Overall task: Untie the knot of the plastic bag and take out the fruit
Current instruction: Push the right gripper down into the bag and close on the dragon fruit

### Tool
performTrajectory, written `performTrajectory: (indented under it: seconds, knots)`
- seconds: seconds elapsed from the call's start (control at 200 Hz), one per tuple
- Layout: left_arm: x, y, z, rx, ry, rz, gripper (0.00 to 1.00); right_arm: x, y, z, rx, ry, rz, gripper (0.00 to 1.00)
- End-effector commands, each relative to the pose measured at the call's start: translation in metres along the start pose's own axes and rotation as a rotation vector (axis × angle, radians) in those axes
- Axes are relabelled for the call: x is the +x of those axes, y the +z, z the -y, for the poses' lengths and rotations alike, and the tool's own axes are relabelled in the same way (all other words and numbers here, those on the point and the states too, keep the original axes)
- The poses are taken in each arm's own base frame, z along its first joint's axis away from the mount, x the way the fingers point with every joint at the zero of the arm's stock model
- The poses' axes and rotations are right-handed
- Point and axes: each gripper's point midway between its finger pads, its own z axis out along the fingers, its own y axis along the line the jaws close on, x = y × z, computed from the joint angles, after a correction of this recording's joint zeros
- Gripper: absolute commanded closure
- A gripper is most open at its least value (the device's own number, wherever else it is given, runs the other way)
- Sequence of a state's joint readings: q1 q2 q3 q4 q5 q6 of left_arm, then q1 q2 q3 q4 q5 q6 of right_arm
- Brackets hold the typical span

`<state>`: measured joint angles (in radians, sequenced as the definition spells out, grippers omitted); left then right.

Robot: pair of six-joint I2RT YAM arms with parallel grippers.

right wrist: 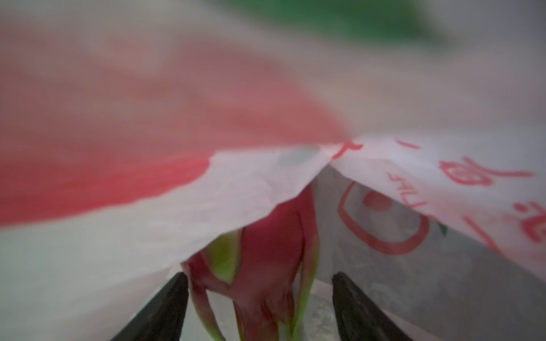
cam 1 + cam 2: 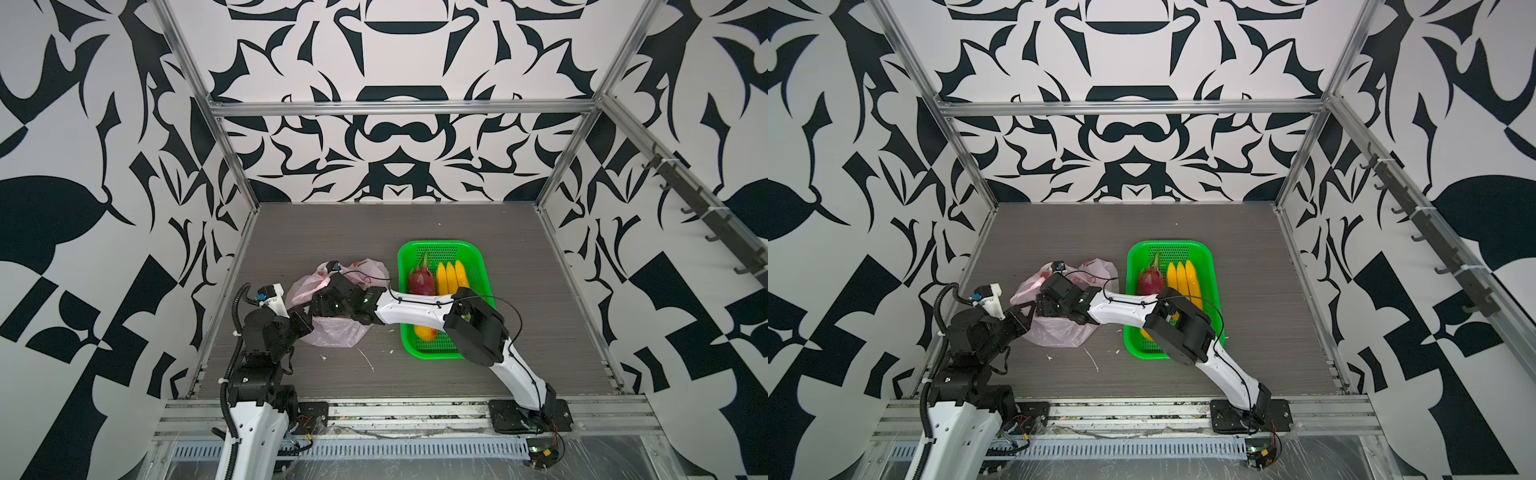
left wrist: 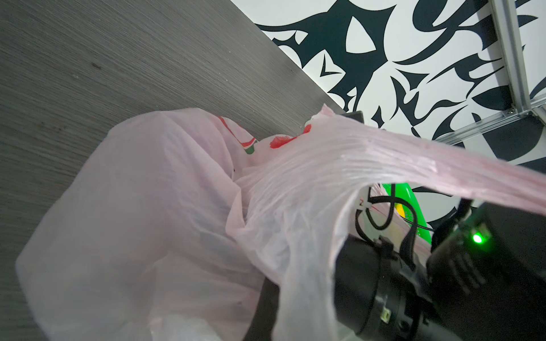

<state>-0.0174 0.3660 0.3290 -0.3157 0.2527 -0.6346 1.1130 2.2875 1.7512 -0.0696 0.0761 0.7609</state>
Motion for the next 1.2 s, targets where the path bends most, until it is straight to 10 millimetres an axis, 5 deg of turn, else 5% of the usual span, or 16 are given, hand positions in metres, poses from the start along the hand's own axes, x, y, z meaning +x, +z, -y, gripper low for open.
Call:
performTrajectory:
  seconds: [0.0,0.22,0.425,0.805,1.195]
  knots:
    - [0.002,0.001,-0.003,0.001,0.006,0.01,1.0,-0.009,-0.018,-0.022,-0.041,-0.01,0.008,0.21]
    - [0.005,-0.001,-0.005,-0.001,0.003,0.01,1.0,0.001,-0.007,-0.015,-0.013,-0.009,-0.013,0.24]
    - [0.01,0.0,-0.01,-0.013,-0.003,-0.002,1.0,0.002,-0.003,-0.013,-0.01,-0.009,-0.013,0.38]
    - [0.016,0.006,-0.02,-0.048,-0.009,-0.015,1.0,-0.004,-0.01,-0.017,-0.033,-0.025,-0.012,0.68]
    - [0.02,0.008,-0.027,-0.067,-0.014,-0.021,1.0,-0.018,-0.028,-0.024,-0.056,-0.05,0.013,0.86]
